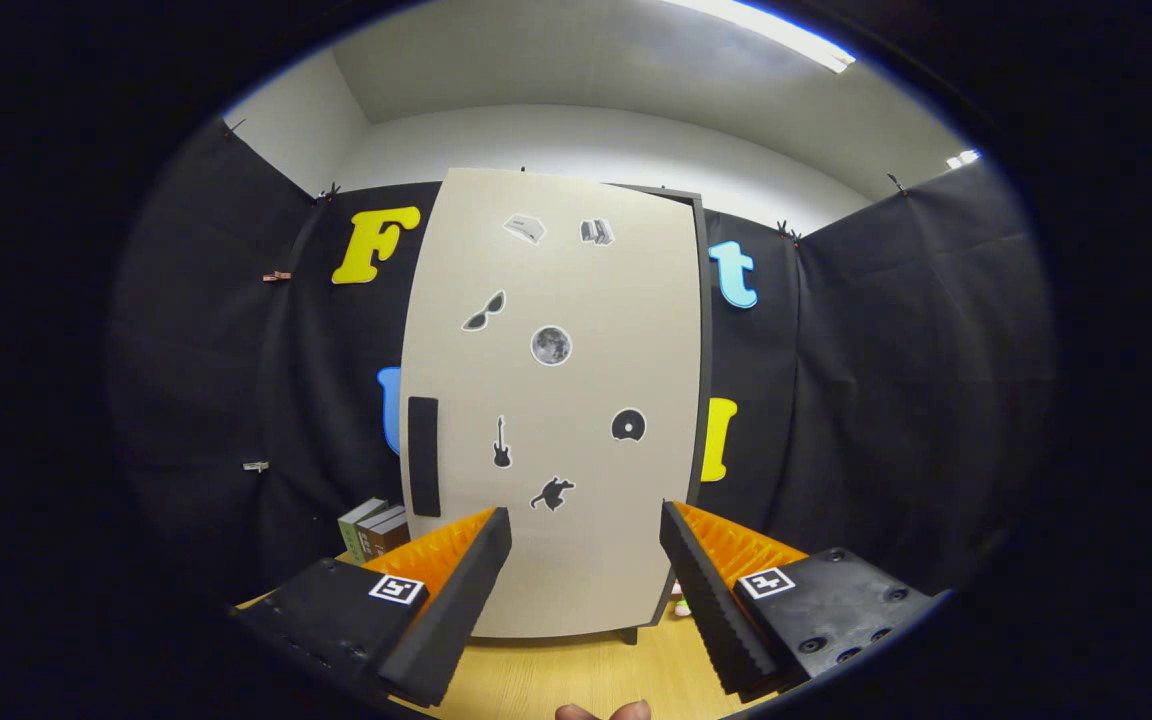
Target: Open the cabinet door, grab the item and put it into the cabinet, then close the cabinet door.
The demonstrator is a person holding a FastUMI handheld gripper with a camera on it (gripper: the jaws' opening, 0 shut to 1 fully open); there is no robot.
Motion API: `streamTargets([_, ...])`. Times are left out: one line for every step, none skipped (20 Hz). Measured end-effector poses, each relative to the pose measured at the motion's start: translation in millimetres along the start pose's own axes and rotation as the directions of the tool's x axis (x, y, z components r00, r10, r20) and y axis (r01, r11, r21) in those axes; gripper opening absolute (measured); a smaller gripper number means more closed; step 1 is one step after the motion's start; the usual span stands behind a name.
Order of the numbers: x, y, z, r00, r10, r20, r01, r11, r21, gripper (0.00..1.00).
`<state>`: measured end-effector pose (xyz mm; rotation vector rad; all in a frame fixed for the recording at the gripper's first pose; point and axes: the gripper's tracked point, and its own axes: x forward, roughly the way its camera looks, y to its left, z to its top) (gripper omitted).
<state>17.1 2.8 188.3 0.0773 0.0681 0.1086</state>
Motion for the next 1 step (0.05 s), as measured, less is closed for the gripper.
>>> streamTargets([-0.5,0.6,-0.4,1.000,0.002,-0.002,-0.002,1.000,0.001,0.98])
